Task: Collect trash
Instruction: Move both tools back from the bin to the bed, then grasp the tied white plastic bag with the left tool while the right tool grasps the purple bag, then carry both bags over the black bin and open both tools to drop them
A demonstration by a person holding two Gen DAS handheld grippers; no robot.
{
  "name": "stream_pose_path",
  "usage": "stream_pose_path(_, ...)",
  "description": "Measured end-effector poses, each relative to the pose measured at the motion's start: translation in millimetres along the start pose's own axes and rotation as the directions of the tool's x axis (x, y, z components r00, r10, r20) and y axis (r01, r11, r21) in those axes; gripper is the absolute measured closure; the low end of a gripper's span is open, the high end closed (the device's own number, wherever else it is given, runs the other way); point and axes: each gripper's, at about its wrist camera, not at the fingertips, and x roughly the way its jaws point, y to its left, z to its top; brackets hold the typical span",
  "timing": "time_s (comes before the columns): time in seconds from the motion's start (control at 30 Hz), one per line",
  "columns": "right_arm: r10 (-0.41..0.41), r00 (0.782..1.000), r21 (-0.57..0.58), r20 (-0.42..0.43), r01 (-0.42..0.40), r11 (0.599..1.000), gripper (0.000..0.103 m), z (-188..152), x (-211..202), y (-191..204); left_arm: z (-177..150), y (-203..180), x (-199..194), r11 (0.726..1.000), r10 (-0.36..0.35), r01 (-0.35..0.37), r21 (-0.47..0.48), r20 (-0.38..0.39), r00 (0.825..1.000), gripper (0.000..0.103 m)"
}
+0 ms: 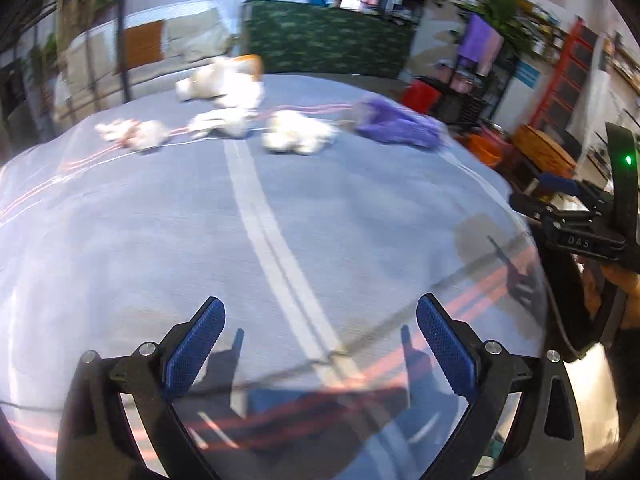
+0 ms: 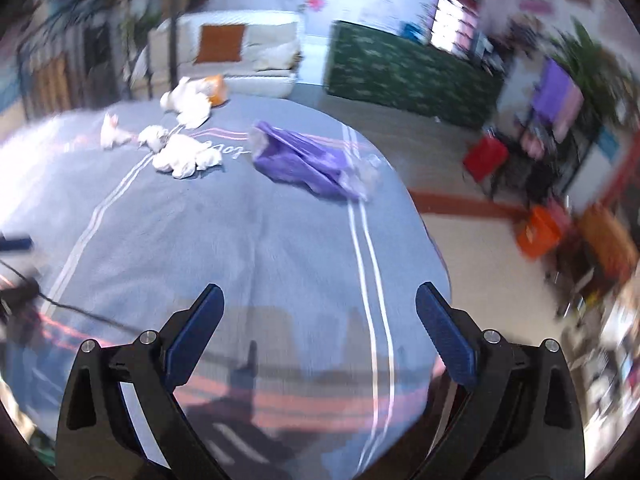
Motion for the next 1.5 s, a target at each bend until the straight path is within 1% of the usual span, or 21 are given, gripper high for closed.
stream_pose_path(0.07, -0.025, 1.0, -0.096, -0.001, 0.025, 0.995, 0.008, 18, 16, 11, 12, 24, 0, 0.998, 0.023, -0.023, -0.05, 0.005, 1.0, 0.008)
stream_pose_path(0.13, -0.044, 0.999, -0.179, -0.003, 0.043, 0.983, 0.009, 36, 35, 20, 32, 53, 0, 0.992, 0.041, -0.038, -0.119, 0.022, 0.999, 0.008)
stream_pose_path(0.23, -0.06, 0.998, -0.263, -0.005, 0.056, 0.963, 0.015, 59, 60, 27, 64, 86, 5, 0.981, 0.084, -0.074, -0.182, 0.046, 0.995, 0.008)
stream_pose_path(0.3, -0.078, 0.997, -0.298, -0.019, 0.069, 0.952, 0.019, 75, 78, 28, 90, 109, 16, 0.971, 0.106, -0.095, -0.22, 0.039, 0.994, 0.008)
stream_pose_path(0.4, -0.103, 0.994, -0.336, -0.03, 0.087, 0.938, 0.019, 94, 102, 30, 122, 143, 42, 0.95, 0.123, -0.119, -0.288, -0.002, 0.992, 0.008)
stream_pose_path(0.47, -0.118, 0.992, -0.369, -0.04, 0.095, 0.925, 0.02, 104, 120, 31, 140, 160, 62, 0.935, 0.171, -0.175, -0.31, -0.039, 0.984, 0.009)
stream_pose_path(0.53, -0.124, 0.991, -0.396, -0.053, 0.093, 0.914, 0.022, 110, 135, 32, 155, 178, 88, 0.92, 0.173, -0.195, -0.339, -0.093, 0.98, 0.01)
stream_pose_path(0.57, -0.124, 0.99, -0.403, -0.06, 0.089, 0.911, 0.023, 111, 141, 32, 159, 186, 101, 0.911, 0.166, -0.2, -0.36, -0.125, 0.978, 0.012)
stream_pose_path(0.6, -0.13, 0.989, -0.414, -0.068, 0.091, 0.906, 0.027, 112, 148, 33, 161, 191, 110, 0.902, 0.162, -0.206, -0.379, -0.146, 0.976, 0.016)
stream_pose_path(0.63, -0.143, 0.987, -0.429, -0.072, 0.099, 0.898, 0.033, 111, 155, 33, 164, 197, 119, 0.892, 0.163, -0.215, -0.397, -0.162, 0.973, 0.019)
stream_pose_path(0.67, -0.148, 0.986, -0.436, -0.076, 0.1, 0.894, 0.04, 111, 161, 34, 165, 201, 126, 0.886, 0.165, -0.223, -0.406, -0.172, 0.971, 0.024)
stream_pose_path(0.73, -0.139, 0.985, -0.422, -0.1, 0.084, 0.903, 0.067, 110, 171, 31, 165, 201, 130, 0.886, 0.199, -0.254, -0.389, -0.176, 0.964, 0.033)
stream_pose_path(0.77, -0.124, 0.986, -0.4, -0.113, 0.069, 0.914, 0.071, 109, 173, 29, 163, 199, 130, 0.886, 0.228, -0.278, -0.372, -0.173, 0.958, 0.043)
stream_pose_path(0.8, -0.125, 0.986, -0.386, -0.106, 0.075, 0.92, 0.077, 109, 174, 28, 161, 197, 129, 0.886, 0.256, -0.3, -0.353, -0.167, 0.952, 0.051)
stream_pose_path(0.83, -0.133, 0.987, -0.382, -0.093, 0.088, 0.92, 0.079, 107, 173, 28, 159, 196, 127, 0.888, 0.271, -0.311, -0.34, -0.161, 0.949, 0.055)
stream_pose_path(0.9, -0.128, 0.989, -0.367, -0.07, 0.094, 0.926, 0.087, 103, 168, 29, 153, 192, 121, 0.896, 0.281, -0.314, -0.313, -0.146, 0.948, 0.081)
stream_pose_path(0.97, -0.117, 0.992, -0.343, -0.054, 0.092, 0.935, 0.091, 102, 162, 29, 147, 188, 112, 0.903, 0.275, -0.304, -0.303, -0.135, 0.952, 0.088)
stream_pose_path(1.03, -0.088, 0.995, -0.293, -0.04, 0.073, 0.953, 0.093, 103, 150, 26, 139, 184, 99, 0.909, 0.26, -0.282, -0.306, -0.11, 0.959, 0.092)
stream_pose_path(1.17, -0.04, 0.999, -0.224, 0.004, 0.04, 0.974, 0.094, 103, 119, 24, 130, 158, 77, 0.928, 0.292, -0.29, -0.233, -0.026, 0.956, 0.093)
stream_pose_path(1.33, 0.031, 0.999, -0.144, 0.041, -0.025, 0.989, 0.094, 95, 76, 20, 107, 119, 41, 0.959, 0.231, -0.219, -0.181, 0.044, 0.972, 0.093)
stream_pose_path(1.5, 0.072, 0.996, -0.071, 0.059, -0.068, 0.995, 0.094, 78, 38, 16, 85, 87, 18, 0.977, 0.161, -0.148, -0.155, 0.072, 0.984, 0.093)
